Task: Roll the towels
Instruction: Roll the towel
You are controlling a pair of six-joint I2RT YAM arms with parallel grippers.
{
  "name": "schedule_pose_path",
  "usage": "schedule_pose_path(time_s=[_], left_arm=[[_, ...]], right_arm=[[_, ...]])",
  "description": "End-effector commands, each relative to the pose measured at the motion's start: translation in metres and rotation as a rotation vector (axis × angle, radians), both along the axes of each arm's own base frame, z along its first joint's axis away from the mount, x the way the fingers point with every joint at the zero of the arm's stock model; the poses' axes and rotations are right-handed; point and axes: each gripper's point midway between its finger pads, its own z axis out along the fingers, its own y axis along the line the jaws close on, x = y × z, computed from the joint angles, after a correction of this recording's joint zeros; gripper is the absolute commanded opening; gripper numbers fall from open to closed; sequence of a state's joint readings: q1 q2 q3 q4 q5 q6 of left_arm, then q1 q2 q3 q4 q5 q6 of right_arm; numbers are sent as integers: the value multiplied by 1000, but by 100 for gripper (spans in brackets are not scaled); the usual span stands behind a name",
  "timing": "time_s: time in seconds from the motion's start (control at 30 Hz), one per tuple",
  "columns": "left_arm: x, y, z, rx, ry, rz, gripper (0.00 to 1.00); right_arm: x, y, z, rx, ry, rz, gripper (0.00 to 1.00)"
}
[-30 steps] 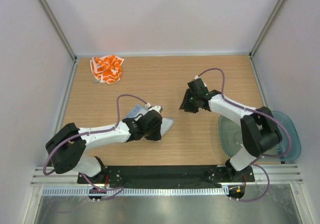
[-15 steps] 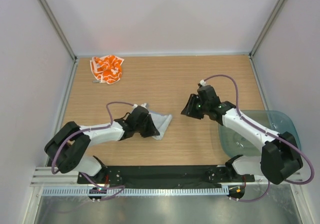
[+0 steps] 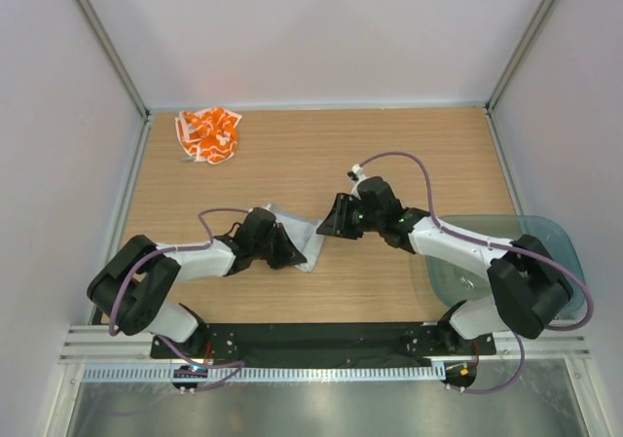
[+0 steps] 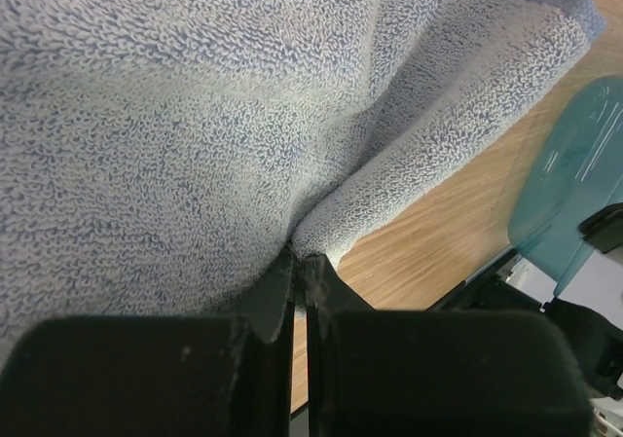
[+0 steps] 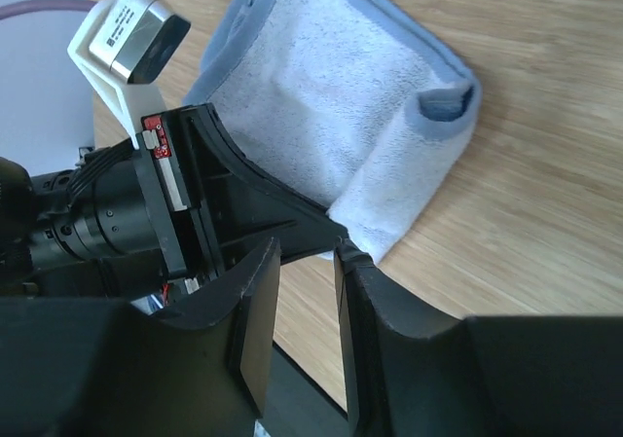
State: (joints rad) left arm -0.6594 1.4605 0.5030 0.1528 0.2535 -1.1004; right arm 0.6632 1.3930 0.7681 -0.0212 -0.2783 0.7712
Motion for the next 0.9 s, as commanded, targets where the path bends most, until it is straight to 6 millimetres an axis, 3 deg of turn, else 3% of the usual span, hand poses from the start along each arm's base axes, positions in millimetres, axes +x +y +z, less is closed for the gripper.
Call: schedule_pose_path(time_s=[0.0, 0.33, 0.47, 0.53, 0.83, 0.87], left_arm=[[5, -4, 1, -19, 2, -3, 0], [3, 2, -8, -2, 31, 2, 0], [2, 6, -11, 5, 37, 3, 0], [1, 9, -11, 14, 43, 3, 0], [-4, 26, -23, 119, 63, -12, 0], [-4, 28, -23, 131, 63, -15, 4]], right_arm=[[8, 27, 15, 91, -49, 40, 36], [29, 44, -23, 82, -32, 52, 30], [39, 44, -54, 83, 19, 31, 27], [46, 41, -60, 101, 20, 18, 26], [46, 32, -95, 44, 70, -2, 24], [45, 31, -97, 39, 73, -1, 24]])
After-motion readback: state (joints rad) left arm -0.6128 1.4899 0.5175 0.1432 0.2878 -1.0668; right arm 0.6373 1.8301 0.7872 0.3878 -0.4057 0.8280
